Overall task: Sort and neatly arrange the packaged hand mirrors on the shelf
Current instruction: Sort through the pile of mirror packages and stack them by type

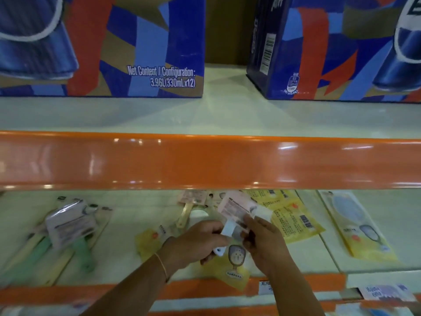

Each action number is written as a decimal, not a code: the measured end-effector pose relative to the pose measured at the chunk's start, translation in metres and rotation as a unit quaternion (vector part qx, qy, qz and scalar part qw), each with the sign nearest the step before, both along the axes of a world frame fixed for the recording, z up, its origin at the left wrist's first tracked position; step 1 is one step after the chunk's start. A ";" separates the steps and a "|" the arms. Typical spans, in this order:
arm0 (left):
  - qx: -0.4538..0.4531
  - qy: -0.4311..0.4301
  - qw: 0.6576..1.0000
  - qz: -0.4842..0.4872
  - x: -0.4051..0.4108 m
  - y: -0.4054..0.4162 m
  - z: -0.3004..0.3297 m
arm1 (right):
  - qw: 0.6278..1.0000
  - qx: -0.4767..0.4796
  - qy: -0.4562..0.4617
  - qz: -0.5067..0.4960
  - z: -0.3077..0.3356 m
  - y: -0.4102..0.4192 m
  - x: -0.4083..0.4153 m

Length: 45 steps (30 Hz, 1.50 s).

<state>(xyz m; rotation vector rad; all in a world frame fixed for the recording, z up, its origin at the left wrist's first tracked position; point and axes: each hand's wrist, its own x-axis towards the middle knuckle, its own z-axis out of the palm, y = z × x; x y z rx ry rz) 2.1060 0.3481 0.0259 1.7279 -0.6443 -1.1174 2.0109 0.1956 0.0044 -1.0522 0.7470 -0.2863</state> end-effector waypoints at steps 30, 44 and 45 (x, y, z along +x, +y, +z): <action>-0.001 -0.050 0.858 0.511 0.113 0.266 -0.006 | 0.980 -0.116 0.086 0.137 -0.002 0.215 0.111; 0.328 -0.355 0.799 0.358 0.127 0.285 -0.012 | 0.978 -0.153 0.093 0.106 -0.006 0.227 0.110; 0.325 -0.363 0.798 0.356 0.128 0.282 -0.011 | 0.978 -0.157 0.094 0.102 -0.004 0.226 0.109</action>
